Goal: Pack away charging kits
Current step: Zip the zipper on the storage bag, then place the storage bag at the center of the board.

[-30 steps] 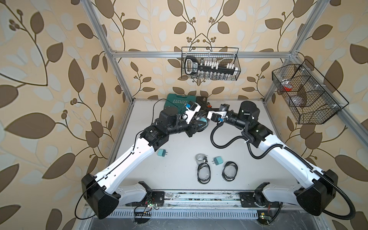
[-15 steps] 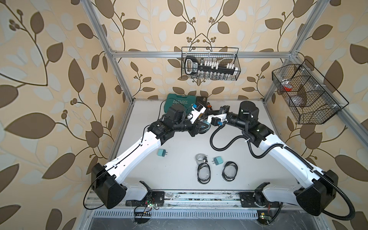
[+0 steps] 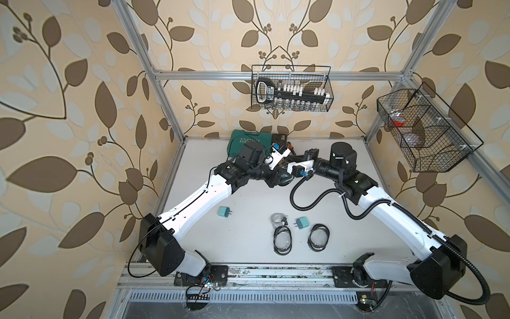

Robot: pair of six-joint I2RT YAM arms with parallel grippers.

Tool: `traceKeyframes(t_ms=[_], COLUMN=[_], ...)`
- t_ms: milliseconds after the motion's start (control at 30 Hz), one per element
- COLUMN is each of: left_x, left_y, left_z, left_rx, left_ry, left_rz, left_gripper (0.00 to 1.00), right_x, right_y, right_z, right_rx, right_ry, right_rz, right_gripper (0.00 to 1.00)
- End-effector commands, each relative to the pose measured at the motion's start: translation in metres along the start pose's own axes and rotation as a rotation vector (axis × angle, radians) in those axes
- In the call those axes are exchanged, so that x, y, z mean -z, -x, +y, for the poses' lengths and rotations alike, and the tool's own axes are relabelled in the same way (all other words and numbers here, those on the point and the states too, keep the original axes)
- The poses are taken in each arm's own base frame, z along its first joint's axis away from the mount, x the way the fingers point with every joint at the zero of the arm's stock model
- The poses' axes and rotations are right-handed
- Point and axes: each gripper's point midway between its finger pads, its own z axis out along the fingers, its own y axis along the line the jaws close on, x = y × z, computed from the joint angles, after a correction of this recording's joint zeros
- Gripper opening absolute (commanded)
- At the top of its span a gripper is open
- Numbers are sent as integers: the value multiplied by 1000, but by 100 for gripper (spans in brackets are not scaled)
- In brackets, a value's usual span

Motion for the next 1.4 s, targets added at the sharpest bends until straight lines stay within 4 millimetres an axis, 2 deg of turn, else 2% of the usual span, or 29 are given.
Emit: traceKeyframes(t_ms=[0,67,200,233,300,333,367,500,533,567,667,733,867,1033,1100,1167,1233,1300,1367], left_x=[-19,-19,-17,-16,-12,-8,-2,23,29,34,43,44,37,9,1,-4,-7,-9,-9], left_y=[-26,-25,-23,-24,-21,-18,-16,-20,-24,-30,-46,-60,-92,-120,-131,-141,-147,-154,-164], left_z=[14,13,14,17,28,37,50,103,117,132,165,184,223,247,254,256,256,254,256], left_rx=[61,59,60,66,101,133,178,385,441,496,624,707,896,1057,1094,1117,1126,1139,1153], left_ry=[43,42,52,68,109,130,152,207,226,250,288,310,343,302,308,310,304,305,334], left_rz=[109,104,85,79,48,24,-5,-120,-145,-164,-216,-231,-230,-195,-177,-165,-160,-155,-143], left_gripper=[0,0,0,0,0,0,0,0,0,0,0,0,0,0,0,0,0,0,0], right_x=[19,19,13,12,10,10,9,11,11,13,18,23,36,30,27,35,44,60,91], right_y=[71,66,56,54,47,43,37,13,5,-1,-14,-20,-35,-48,-75,-120,-145,-160,-183], right_z=[-4,0,-6,-6,-3,2,7,31,42,52,81,90,84,78,62,47,46,45,44], right_rx=[177,196,176,168,153,140,130,38,10,-17,-97,-175,-416,-693,-864,-1012,-1088,-1167,-1292], right_ry=[-29,-33,-61,-66,-71,-71,-74,-93,-84,-74,-61,-73,-200,-230,-319,-469,-516,-574,-725], right_rz=[-292,-274,-223,-214,-194,-180,-167,-100,-81,-66,-44,-32,-11,1,101,287,344,309,268], right_gripper=[0,0,0,2,18,27,33,40,54,99,100,100,100,100,100,100,100,100,100])
